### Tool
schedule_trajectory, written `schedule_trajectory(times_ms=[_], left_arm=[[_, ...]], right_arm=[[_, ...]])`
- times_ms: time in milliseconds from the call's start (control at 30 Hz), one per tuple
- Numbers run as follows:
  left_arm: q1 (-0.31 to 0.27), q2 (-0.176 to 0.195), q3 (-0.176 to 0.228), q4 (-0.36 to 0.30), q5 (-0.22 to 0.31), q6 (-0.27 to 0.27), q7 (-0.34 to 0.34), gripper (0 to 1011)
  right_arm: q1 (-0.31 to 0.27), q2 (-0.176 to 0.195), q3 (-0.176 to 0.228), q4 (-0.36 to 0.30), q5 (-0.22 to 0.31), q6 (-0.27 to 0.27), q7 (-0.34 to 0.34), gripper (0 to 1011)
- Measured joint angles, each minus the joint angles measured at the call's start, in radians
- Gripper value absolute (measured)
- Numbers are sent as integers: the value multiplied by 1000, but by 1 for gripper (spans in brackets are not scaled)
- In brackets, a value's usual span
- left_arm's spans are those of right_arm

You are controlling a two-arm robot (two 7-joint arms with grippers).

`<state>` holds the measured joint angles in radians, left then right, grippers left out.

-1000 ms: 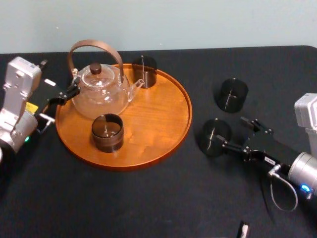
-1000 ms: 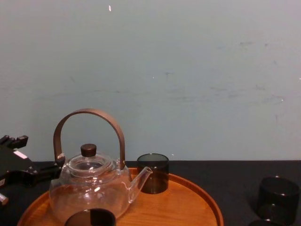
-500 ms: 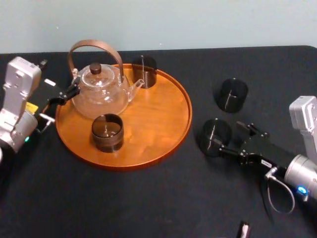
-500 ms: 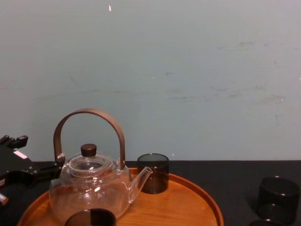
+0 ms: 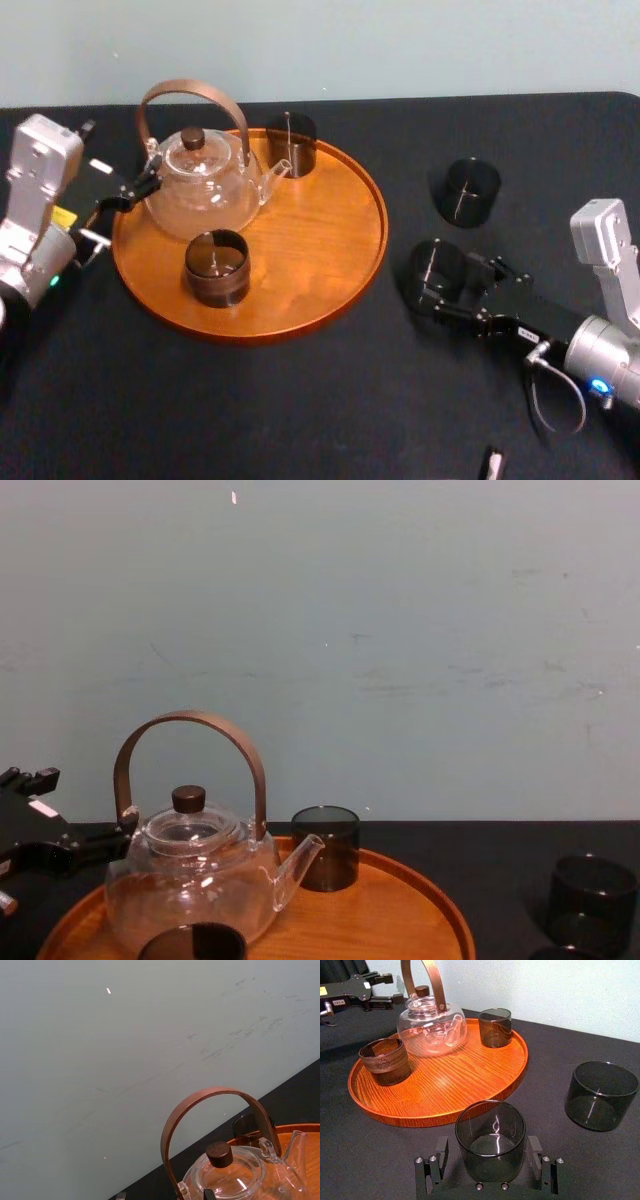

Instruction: Pick up the glass from the table and place it on the tray.

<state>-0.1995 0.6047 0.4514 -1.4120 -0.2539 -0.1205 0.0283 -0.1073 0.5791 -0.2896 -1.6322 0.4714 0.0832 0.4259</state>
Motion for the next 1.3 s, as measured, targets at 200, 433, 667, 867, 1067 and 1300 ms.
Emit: schedule_trajectory(times_ms=[200, 433, 667, 867, 1067, 1300], left_arm=[[0, 0, 0, 0, 0, 0, 0, 1001], [0, 0, 0, 0, 0, 0, 0, 1001], [0, 0, 0, 0, 0, 0, 0, 1001], [0, 0, 0, 0, 0, 0, 0, 1001], [0, 0, 0, 0, 0, 0, 0, 1001], [0, 0, 0, 0, 0, 0, 0, 1001]], right_arm=[[15, -7, -11, 13, -11, 5, 2, 1002], [39, -17, -23, 39, -27, 12, 1, 1002], [63, -30, -35, 67, -45, 17, -2, 1002], [78, -39, -41, 86, -53, 19, -1, 1002], [93, -47, -44, 104, -59, 19, 2, 1002], [118, -58, -52, 131, -72, 6, 11, 1002]])
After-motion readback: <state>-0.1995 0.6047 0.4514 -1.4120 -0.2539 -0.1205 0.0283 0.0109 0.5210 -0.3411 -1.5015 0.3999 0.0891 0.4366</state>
